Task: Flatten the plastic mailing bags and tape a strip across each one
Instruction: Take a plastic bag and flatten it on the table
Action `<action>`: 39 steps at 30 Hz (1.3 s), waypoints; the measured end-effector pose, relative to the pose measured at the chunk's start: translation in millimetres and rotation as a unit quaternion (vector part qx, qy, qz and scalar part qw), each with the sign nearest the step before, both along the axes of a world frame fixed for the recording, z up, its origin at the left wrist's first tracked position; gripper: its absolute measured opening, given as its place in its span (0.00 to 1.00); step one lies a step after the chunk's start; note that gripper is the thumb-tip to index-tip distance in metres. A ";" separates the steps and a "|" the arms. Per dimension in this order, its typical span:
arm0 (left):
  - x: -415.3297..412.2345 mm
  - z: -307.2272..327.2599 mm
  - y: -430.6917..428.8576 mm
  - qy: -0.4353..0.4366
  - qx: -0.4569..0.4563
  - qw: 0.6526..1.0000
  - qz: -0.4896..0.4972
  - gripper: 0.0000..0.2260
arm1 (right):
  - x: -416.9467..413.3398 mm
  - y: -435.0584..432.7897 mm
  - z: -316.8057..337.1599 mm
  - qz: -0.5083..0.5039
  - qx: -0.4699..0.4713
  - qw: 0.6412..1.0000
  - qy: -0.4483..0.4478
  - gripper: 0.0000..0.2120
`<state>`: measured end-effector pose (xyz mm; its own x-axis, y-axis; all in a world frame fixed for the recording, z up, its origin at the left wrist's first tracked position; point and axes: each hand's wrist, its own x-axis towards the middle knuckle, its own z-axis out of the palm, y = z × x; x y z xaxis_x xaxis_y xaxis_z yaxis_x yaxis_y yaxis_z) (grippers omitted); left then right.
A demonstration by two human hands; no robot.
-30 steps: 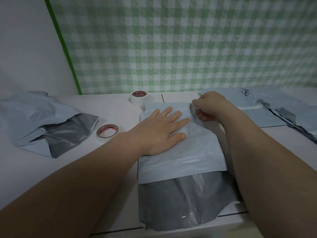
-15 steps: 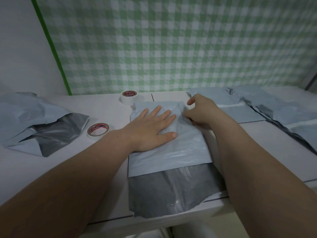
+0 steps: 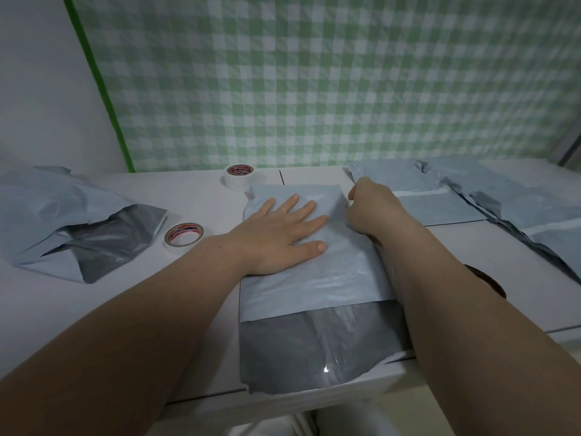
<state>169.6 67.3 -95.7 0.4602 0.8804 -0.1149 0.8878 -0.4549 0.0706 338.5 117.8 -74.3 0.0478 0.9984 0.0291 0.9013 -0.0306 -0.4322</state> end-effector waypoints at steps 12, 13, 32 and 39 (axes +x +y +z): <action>3.7 4.5 -17.3 -0.027 -0.047 0.998 -0.018 0.21 | 21.9 -39.2 -2.1 -0.014 0.019 0.990 0.139 0.08; 3.8 4.8 -20.1 -0.028 -0.049 0.998 -0.018 0.21 | 23.4 -41.5 -4.7 -0.015 0.017 0.983 0.183 0.06; -4.0 -2.7 -58.8 -0.026 -0.022 0.999 0.001 0.24 | 42.2 -83.6 -16.5 0.020 0.030 0.966 0.256 0.08; -6.4 -3.7 -67.8 -0.044 -0.021 0.999 0.008 0.25 | 51.1 -107.1 -17.0 0.015 0.019 0.968 0.249 0.08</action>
<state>163.2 -0.5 -99.4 0.4559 0.8831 -0.1110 0.8845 -0.4357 0.1669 389.6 10.7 -91.2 0.0370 0.9982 0.0467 0.5815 0.0165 -0.8134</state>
